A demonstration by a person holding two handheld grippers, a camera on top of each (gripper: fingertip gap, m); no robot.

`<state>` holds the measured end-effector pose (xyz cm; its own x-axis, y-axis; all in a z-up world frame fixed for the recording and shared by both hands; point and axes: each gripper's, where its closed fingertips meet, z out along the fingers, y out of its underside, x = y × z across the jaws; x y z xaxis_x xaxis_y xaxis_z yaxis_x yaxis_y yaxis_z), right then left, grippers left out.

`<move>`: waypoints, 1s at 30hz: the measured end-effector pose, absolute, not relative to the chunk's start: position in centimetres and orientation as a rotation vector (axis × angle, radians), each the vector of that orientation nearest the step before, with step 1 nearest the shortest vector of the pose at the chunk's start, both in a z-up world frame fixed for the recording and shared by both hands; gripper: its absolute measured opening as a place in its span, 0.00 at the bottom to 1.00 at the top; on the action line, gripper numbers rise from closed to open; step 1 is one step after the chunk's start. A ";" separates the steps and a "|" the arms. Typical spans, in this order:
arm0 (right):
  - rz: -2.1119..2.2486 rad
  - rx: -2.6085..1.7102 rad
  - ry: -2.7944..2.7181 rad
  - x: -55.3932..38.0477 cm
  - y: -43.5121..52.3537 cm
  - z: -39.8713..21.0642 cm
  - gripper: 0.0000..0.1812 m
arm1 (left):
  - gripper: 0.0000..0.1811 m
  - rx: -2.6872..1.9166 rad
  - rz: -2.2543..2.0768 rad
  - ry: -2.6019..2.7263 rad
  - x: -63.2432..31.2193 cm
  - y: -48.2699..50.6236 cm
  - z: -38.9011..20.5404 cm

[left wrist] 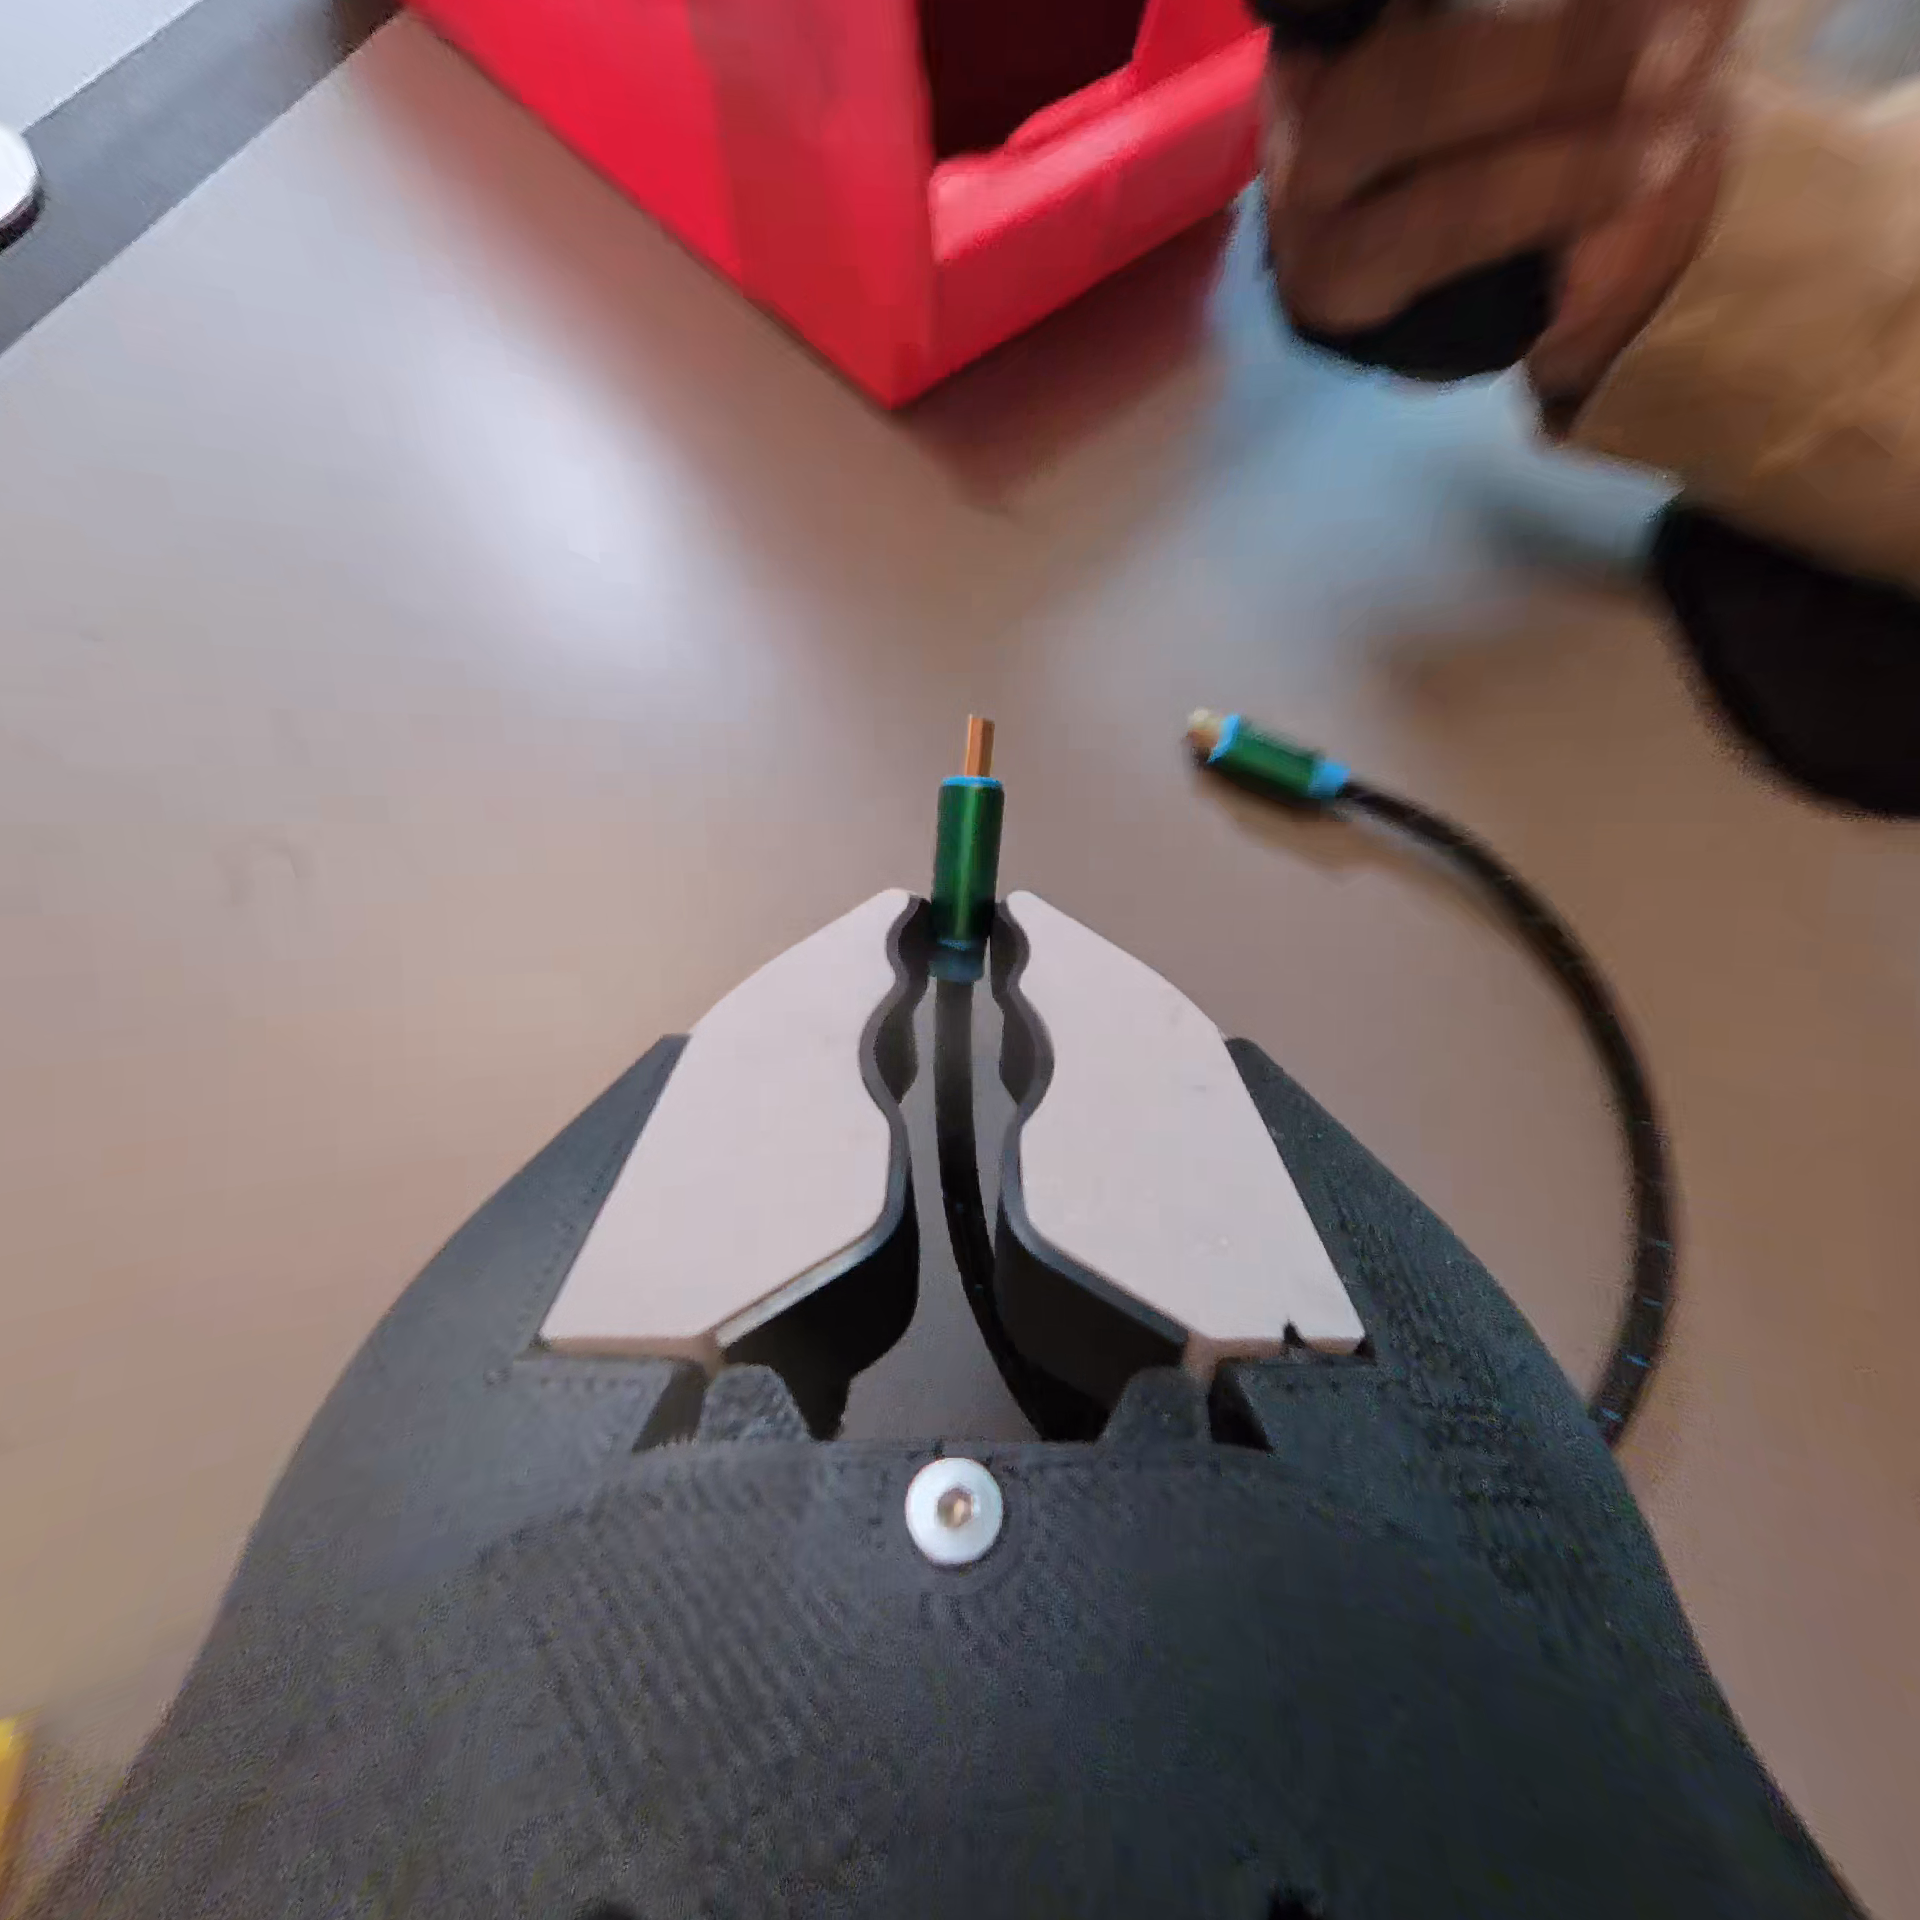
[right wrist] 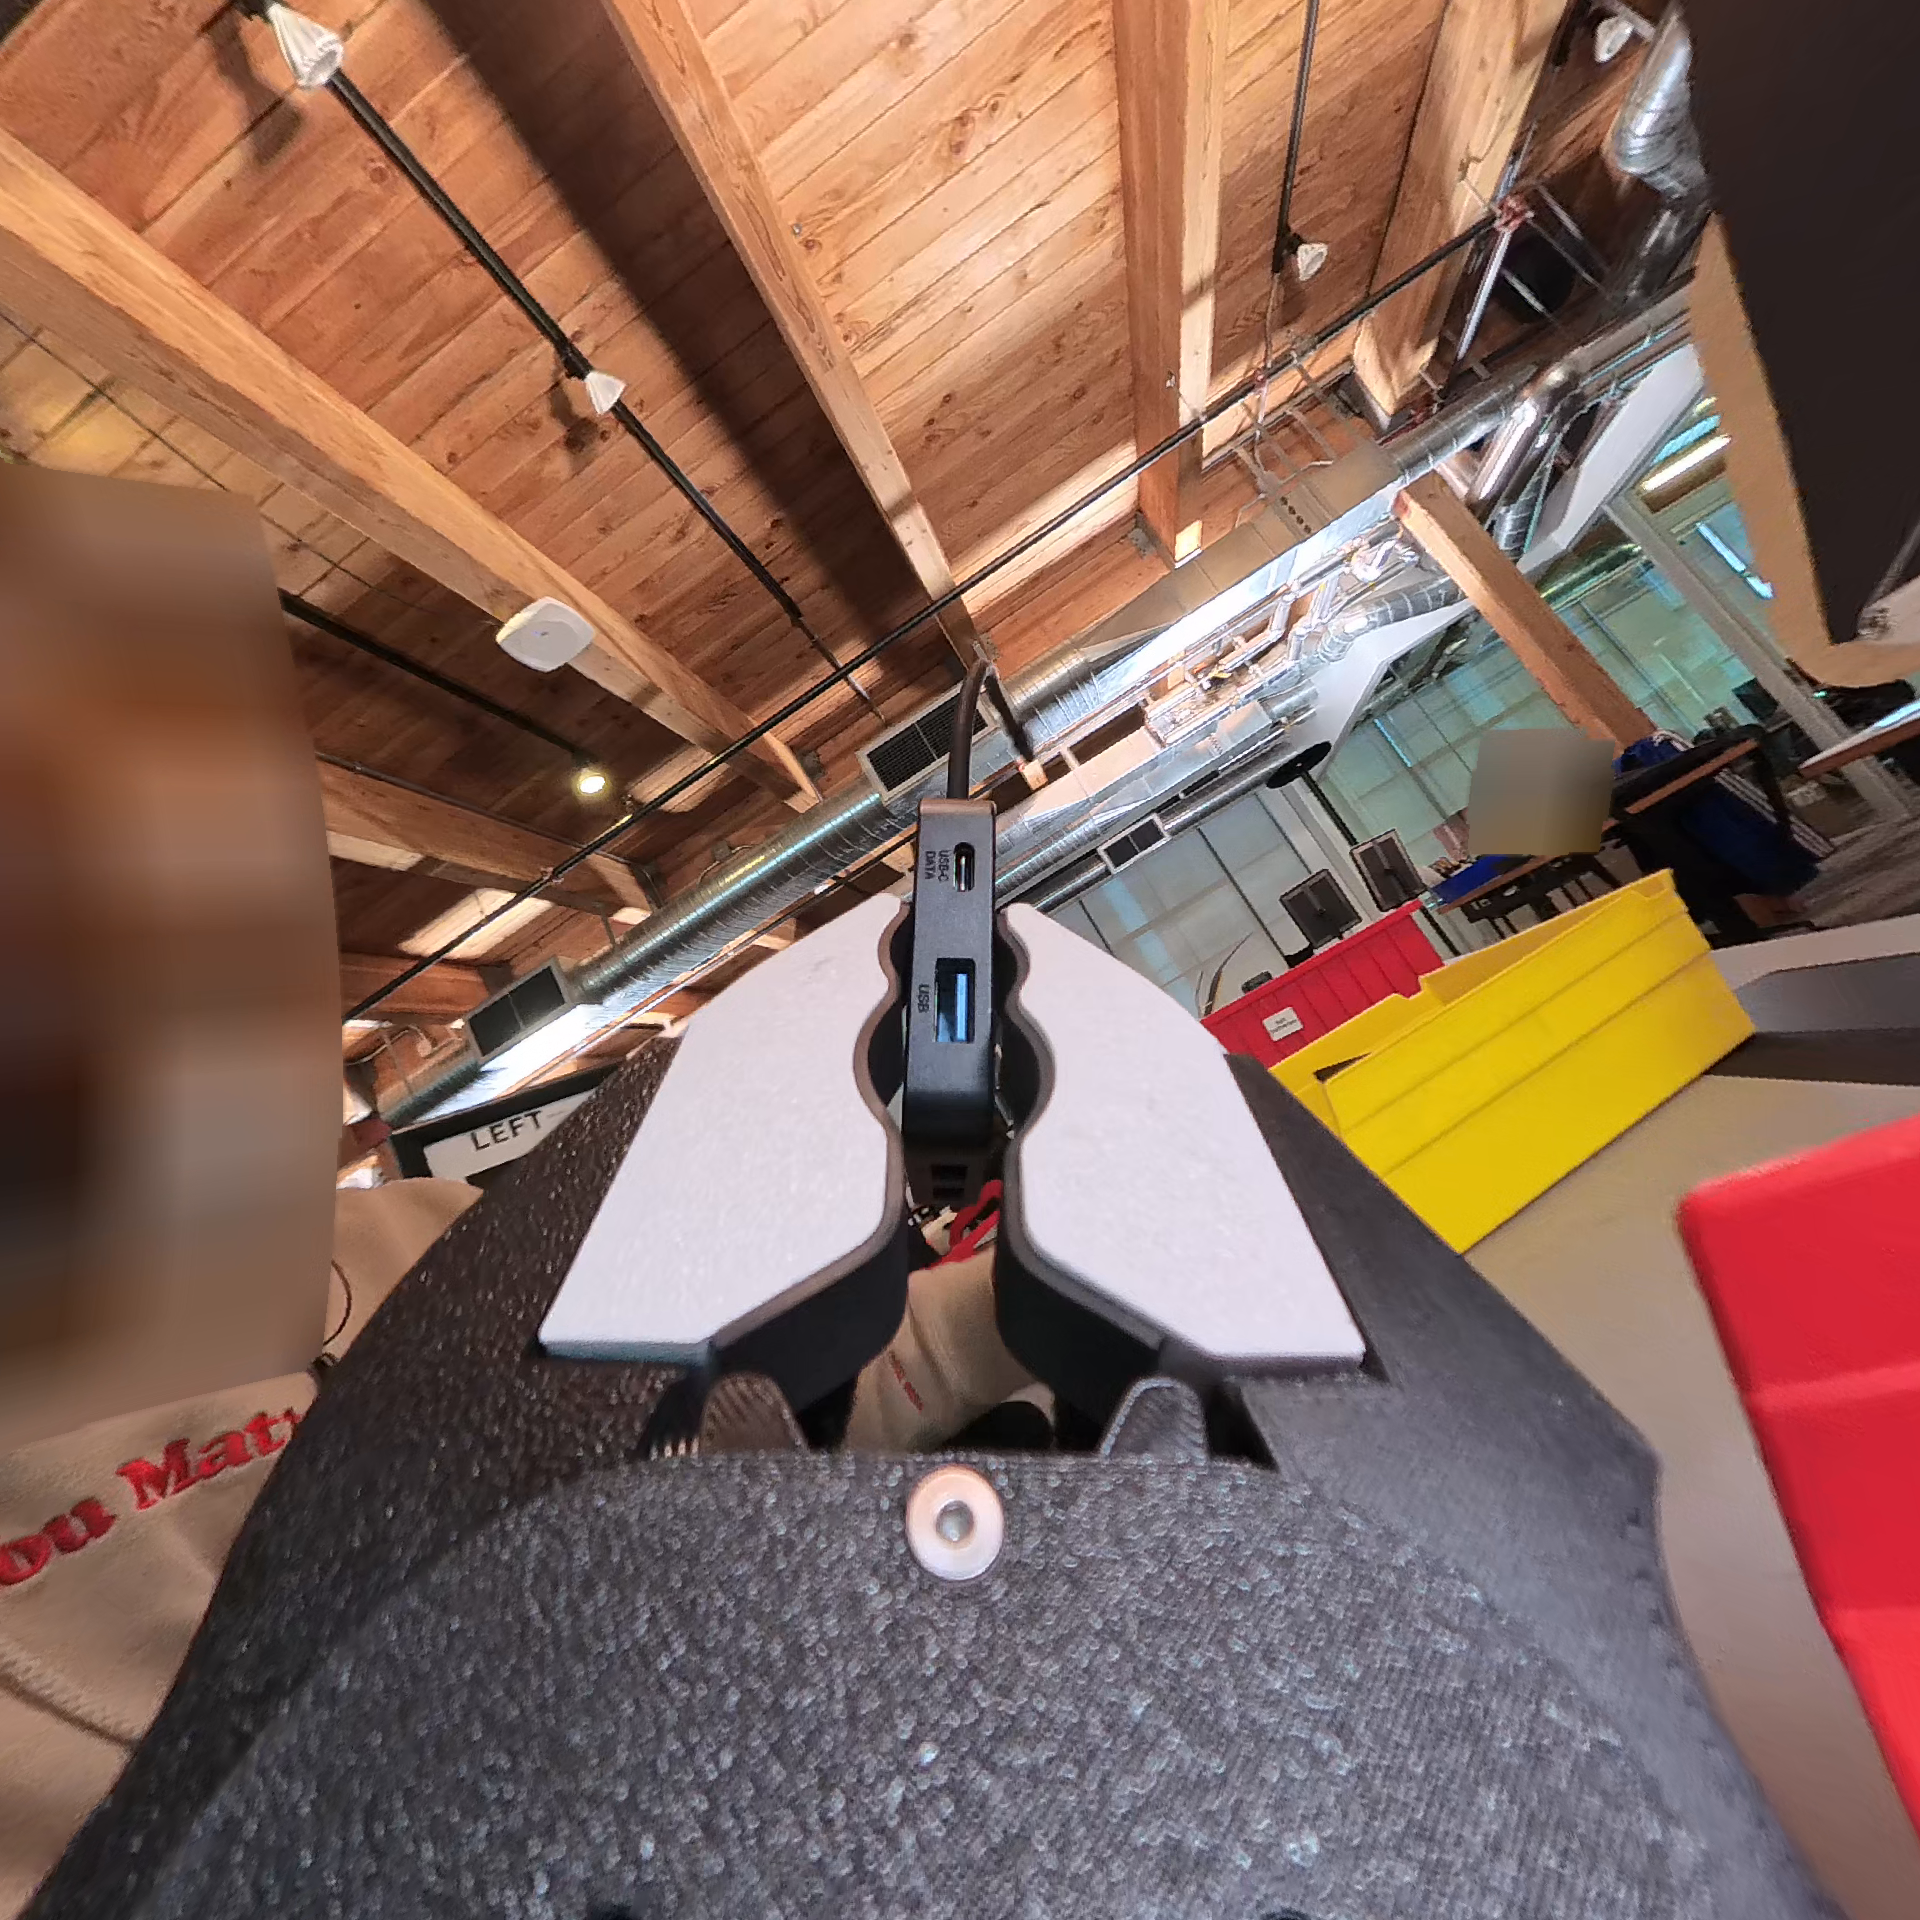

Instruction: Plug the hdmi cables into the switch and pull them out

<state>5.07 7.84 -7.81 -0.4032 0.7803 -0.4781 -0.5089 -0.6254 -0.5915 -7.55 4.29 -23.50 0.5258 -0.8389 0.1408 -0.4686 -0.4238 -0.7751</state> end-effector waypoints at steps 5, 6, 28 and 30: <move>2.092 -0.911 -0.483 4.7 6.7 -7.0 0.07 | 0.07 -1.996 -1.093 1.018 -3.6 1.7 -18.4; 2.088 -0.906 -0.490 4.5 6.4 -6.8 0.07 | 0.07 -1.981 -1.162 1.028 -2.8 1.2 -17.5; 1.866 -1.113 -0.786 0.9 4.6 -9.5 0.07 | 0.06 -2.050 -1.476 1.069 -1.4 0.3 -16.0; 1.843 -1.129 -0.798 0.7 4.6 -9.6 0.07 | 0.06 -2.042 -1.506 1.047 -1.5 0.4 -16.0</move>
